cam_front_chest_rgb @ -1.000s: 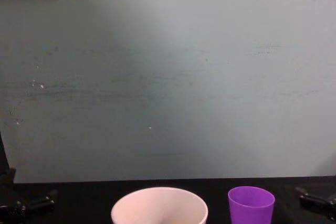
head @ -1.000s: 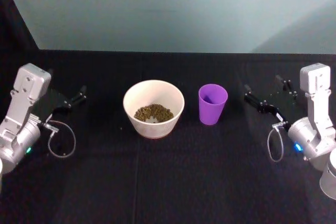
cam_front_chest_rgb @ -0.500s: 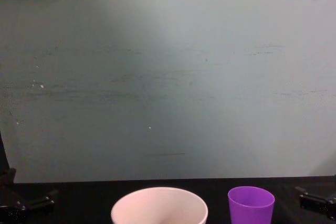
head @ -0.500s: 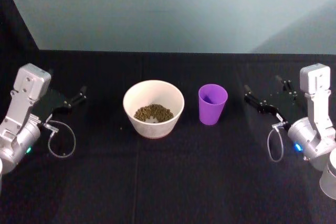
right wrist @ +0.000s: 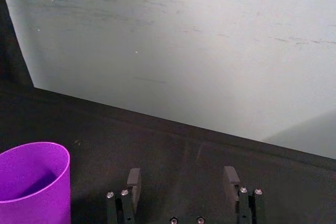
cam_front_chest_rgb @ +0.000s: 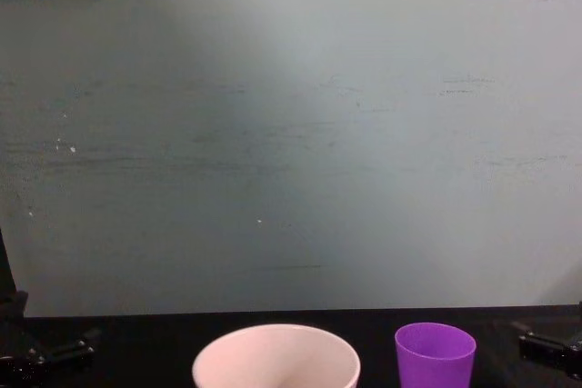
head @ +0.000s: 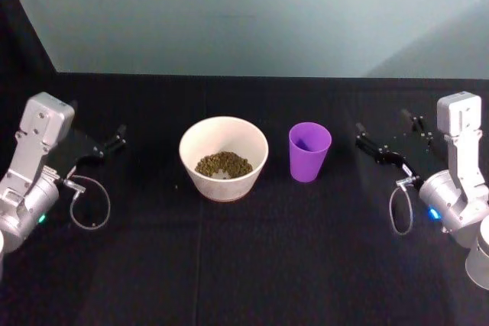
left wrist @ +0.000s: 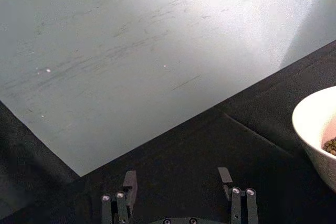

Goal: Pick up the cup and pour the mung beans from the cup into the bowl.

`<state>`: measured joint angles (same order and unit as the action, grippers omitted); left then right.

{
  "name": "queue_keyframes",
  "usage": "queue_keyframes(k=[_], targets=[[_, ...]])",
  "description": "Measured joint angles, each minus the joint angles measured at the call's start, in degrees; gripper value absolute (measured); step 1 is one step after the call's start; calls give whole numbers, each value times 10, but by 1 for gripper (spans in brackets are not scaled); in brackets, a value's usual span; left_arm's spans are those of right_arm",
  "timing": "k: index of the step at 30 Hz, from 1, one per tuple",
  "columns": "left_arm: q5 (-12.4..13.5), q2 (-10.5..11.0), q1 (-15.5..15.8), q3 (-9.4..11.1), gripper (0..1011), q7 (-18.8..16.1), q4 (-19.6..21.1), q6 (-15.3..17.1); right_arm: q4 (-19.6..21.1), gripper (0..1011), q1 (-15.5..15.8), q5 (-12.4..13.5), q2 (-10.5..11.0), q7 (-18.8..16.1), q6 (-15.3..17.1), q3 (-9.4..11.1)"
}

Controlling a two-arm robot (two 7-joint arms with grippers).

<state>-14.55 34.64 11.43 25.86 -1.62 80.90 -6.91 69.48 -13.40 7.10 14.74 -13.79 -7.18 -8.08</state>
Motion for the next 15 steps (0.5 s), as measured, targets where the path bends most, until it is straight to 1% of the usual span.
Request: queue_keyframes(k=[15], targets=[[0, 0, 0, 0, 1000, 0, 0, 0, 0, 1002, 0, 0, 0, 0, 0, 0]])
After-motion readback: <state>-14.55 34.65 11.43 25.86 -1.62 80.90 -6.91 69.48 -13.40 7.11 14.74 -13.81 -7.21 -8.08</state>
